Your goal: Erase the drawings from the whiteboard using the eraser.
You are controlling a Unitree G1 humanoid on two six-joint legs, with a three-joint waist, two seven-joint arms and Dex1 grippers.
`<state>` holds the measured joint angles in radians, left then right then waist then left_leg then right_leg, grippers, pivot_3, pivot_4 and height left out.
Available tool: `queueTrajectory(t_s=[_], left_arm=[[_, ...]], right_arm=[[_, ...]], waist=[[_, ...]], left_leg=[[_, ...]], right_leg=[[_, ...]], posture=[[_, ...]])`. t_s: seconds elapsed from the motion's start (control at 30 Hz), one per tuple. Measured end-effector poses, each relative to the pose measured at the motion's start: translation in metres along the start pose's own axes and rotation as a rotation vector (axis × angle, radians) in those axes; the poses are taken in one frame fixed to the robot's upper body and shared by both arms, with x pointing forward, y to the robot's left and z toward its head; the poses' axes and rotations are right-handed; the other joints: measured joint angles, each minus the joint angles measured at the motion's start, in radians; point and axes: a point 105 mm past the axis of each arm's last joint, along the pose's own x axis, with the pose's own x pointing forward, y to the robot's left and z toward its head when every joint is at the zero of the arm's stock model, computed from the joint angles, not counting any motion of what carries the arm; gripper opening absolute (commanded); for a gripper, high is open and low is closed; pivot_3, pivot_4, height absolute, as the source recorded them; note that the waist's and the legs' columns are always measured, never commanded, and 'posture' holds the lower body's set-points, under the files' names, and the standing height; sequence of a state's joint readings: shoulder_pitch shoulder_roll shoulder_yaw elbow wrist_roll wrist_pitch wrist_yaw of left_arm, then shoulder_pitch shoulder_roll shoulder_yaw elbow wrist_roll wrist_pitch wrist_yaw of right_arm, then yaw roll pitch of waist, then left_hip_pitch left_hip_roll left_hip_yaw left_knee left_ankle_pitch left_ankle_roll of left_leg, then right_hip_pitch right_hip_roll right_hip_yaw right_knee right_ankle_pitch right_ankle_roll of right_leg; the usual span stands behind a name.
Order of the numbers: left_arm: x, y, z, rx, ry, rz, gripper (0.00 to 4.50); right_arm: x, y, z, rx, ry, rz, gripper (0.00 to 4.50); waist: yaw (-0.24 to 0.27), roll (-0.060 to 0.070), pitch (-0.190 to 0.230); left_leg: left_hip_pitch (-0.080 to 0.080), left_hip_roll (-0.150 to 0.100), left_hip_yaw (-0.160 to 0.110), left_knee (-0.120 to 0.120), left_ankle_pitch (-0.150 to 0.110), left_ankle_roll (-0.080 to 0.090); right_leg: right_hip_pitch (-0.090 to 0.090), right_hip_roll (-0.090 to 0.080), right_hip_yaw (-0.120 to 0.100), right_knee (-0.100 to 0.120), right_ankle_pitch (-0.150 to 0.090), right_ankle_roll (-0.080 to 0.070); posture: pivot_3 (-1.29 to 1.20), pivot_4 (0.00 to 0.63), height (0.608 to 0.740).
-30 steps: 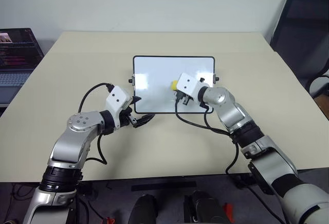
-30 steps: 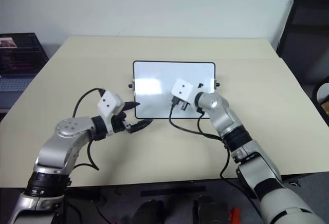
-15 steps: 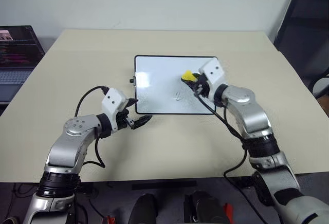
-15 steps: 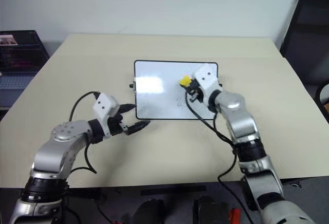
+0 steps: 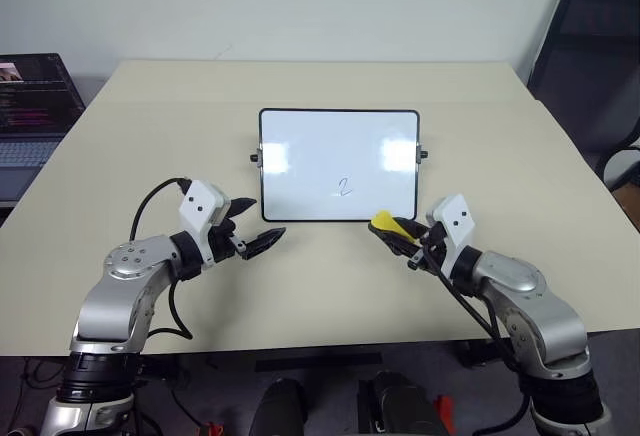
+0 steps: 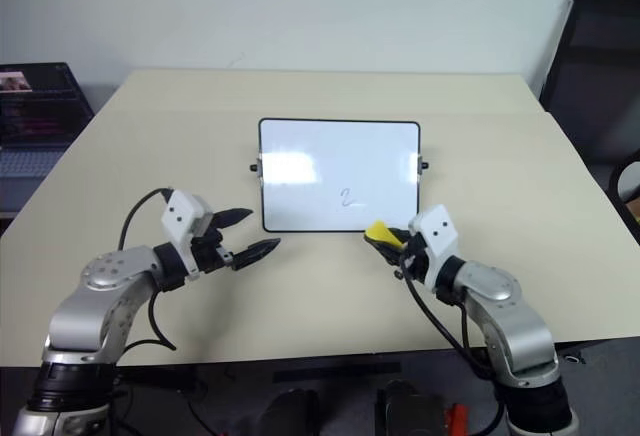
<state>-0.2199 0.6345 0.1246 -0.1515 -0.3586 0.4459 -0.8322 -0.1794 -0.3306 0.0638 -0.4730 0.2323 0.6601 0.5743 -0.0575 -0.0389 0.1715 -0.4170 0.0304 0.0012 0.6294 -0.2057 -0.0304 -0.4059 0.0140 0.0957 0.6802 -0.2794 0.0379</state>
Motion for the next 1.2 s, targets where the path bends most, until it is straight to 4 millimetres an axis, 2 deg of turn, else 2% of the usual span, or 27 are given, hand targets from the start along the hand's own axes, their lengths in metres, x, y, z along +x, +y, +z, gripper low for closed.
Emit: queueTrajectory(t_s=[0.13, 0.23, 0.37, 0.53, 0.63, 0.87, 1.2], left_arm=[[0.001, -0.001, 0.001, 0.006, -0.003, -0.011, 4.50], [0.003, 0.000, 0.006, 0.026, -0.014, -0.015, 4.50], [0.009, -0.004, 0.007, 0.038, -0.013, -0.029, 4.50], [0.013, -0.008, 0.007, 0.047, -0.009, -0.046, 4.50], [0.013, -0.009, 0.007, 0.050, -0.008, -0.052, 4.50], [0.013, -0.006, 0.001, 0.050, -0.008, -0.051, 4.50], [0.012, -0.007, -0.002, 0.053, -0.007, -0.058, 4.50]], right_arm=[[0.008, -0.005, 0.009, -0.035, -0.037, -0.041, 1.01], [0.023, -0.005, 0.020, -0.154, -0.036, -0.023, 1.01], [0.050, -0.012, 0.026, -0.386, 0.006, -0.023, 1.01], [0.086, -0.029, 0.042, -0.496, -0.009, -0.093, 1.01], [0.100, -0.041, 0.047, -0.532, -0.015, -0.150, 1.01], [0.119, -0.051, 0.043, -0.564, 0.010, -0.154, 1.01], [0.113, -0.019, -0.002, -0.692, 0.131, 0.096, 1.01]], waist=[[-0.001, 0.000, 0.000], [0.000, 0.000, 0.000], [0.000, 0.000, 0.000], [-0.002, 0.000, 0.000], [-0.001, 0.000, 0.000], [-0.001, 0.000, 0.000], [-0.002, -0.001, -0.001]], left_leg=[[0.000, 0.000, 0.000, 0.000, 0.000, 0.000], [0.000, 0.000, 0.000, 0.000, 0.000, 0.000], [0.000, 0.000, 0.001, 0.000, 0.000, 0.000], [0.000, 0.000, 0.001, -0.001, 0.000, 0.000], [-0.001, -0.001, 0.001, -0.001, 0.000, 0.000], [-0.001, 0.000, 0.001, -0.001, 0.000, 0.000], [0.003, 0.000, 0.001, 0.001, 0.001, 0.001]], right_leg=[[0.000, 0.001, 0.000, 0.000, 0.000, 0.000], [0.000, 0.001, -0.001, 0.000, 0.000, 0.000], [0.000, 0.000, 0.000, 0.000, 0.000, 0.000], [-0.001, 0.001, -0.001, 0.000, 0.003, -0.005], [-0.001, 0.000, -0.001, 0.000, 0.003, -0.005], [-0.001, 0.000, -0.001, 0.000, 0.003, -0.005], [0.002, 0.000, 0.000, 0.002, 0.003, -0.004]], posture=[[0.00, 0.150, 0.740], [0.00, 0.150, 0.740], [0.00, 0.150, 0.740], [0.00, 0.150, 0.740], [0.00, 0.150, 0.740], [0.00, 0.150, 0.740], [0.00, 0.150, 0.740]])
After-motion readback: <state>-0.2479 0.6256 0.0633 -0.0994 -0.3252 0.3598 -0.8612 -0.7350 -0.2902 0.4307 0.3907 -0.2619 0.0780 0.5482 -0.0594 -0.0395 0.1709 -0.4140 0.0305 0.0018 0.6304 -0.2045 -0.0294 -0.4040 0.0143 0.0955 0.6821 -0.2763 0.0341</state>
